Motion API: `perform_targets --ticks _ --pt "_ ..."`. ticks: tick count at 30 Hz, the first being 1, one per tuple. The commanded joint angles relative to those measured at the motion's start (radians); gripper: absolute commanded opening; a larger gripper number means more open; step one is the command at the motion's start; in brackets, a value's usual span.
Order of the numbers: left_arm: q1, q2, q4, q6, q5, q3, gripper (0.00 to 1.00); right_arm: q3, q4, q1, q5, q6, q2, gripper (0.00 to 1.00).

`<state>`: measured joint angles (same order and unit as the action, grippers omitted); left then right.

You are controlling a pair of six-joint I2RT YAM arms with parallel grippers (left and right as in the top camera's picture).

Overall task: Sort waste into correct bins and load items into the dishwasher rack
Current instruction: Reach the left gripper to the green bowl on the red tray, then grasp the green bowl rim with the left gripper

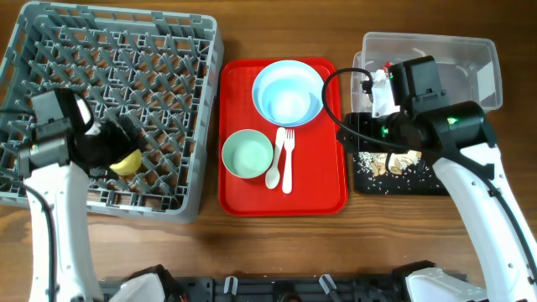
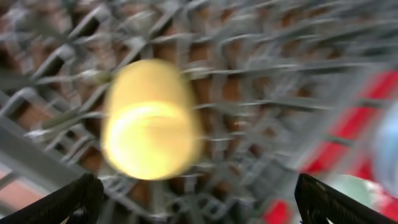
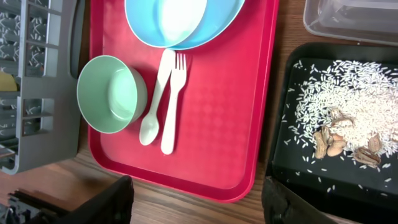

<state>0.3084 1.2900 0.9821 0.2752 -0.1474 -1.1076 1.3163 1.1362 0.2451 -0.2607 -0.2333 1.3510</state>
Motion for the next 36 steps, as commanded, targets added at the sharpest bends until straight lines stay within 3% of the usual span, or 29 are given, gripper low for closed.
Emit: perform_targets --ticks 1,8,14,23,27,30,34,36 --pt "-0.112 -0.077 -0.036 -0.003 -0.14 -0.019 1.0 0.008 0.002 -0.003 0.014 -0.002 -0.003 0.67" --pt "-0.38 -0.047 -0.101 -0.014 -0.091 -0.018 1.0 0.008 0.011 -0.003 0.052 -0.018 -0.003 0.67" --pt "-0.567 0.072 -0.155 -0.014 -0.09 -0.018 1.0 0.008 0.049 -0.003 0.192 -0.138 -0.003 0.67" --pt "-0.773 0.299 -0.262 -0.013 -0.055 -0.018 1.0 0.008 0.09 -0.011 0.284 -0.293 -0.003 0.74" --pt "-0.831 0.378 -0.288 -0.013 -0.018 -0.018 1.0 0.008 0.093 -0.034 0.282 -0.294 -0.003 0.76" --pt "-0.864 0.423 -0.303 -0.013 -0.003 -0.018 0.93 0.008 0.102 -0.042 0.28 -0.294 -0.003 0.76" --pt "-0.899 0.468 -0.307 -0.013 0.021 -0.018 0.69 0.008 0.108 -0.043 0.28 -0.293 -0.003 0.76" --pt "-0.911 0.488 -0.31 -0.013 0.05 -0.018 0.67 0.008 0.108 -0.043 0.28 -0.293 -0.003 0.76"
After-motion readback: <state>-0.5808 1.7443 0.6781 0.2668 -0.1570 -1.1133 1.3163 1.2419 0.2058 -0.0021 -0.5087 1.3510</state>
